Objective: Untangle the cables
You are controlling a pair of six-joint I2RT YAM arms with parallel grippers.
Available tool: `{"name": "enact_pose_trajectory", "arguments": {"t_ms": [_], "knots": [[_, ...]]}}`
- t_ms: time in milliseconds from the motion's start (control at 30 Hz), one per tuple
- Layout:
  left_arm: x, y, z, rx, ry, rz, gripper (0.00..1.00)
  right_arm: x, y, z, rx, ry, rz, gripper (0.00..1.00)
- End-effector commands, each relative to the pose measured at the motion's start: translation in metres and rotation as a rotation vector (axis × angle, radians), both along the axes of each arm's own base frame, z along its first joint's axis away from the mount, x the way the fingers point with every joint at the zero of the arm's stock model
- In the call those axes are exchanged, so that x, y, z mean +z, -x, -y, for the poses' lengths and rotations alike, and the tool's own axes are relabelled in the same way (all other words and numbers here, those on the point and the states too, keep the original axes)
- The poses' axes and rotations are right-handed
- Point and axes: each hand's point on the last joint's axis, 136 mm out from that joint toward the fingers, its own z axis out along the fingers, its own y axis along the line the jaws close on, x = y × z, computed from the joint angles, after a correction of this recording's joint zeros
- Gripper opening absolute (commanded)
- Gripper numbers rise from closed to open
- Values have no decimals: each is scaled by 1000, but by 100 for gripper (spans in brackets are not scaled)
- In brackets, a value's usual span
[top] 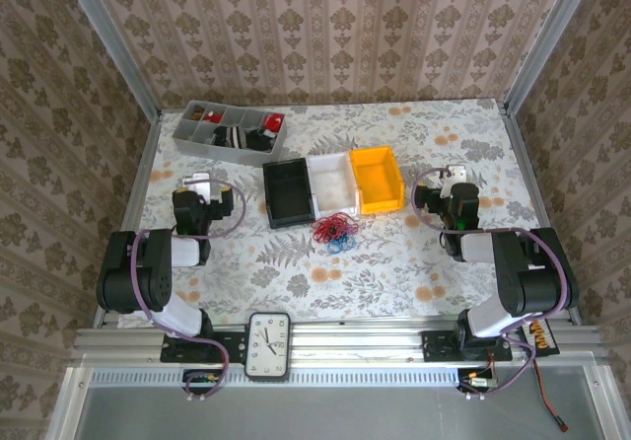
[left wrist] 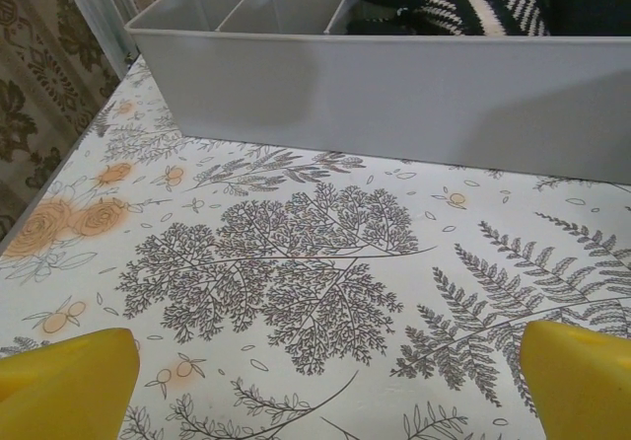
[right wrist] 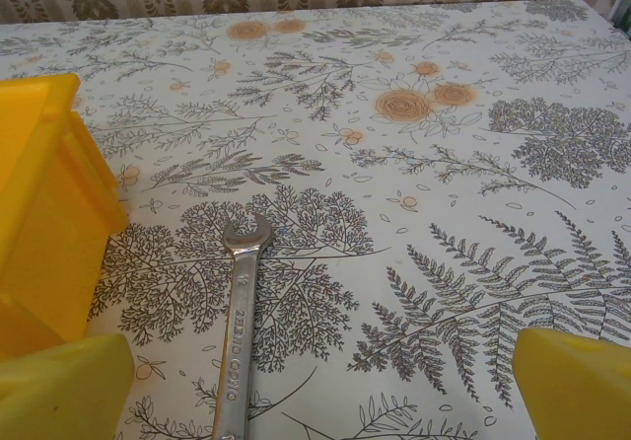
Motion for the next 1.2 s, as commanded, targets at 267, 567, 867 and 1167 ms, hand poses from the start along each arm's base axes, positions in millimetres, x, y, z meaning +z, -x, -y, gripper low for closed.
{"name": "enact_pose_trajectory", "arguments": {"t_ms": [267,567,867,1167], "knots": [[7,-5,7,-37,-11,14,100,4,-2,-4,22,-7,23,100],[7,-5,7,-36,-8,9,100,3,-2,-3,30,-26,19,100],[87,-6,34,64,-138,27,100,75,-2,-40,69,23,-148,61],[60,54,208,-375,170,-246,100,69,62,-195,532,-181,-416,59]]}}
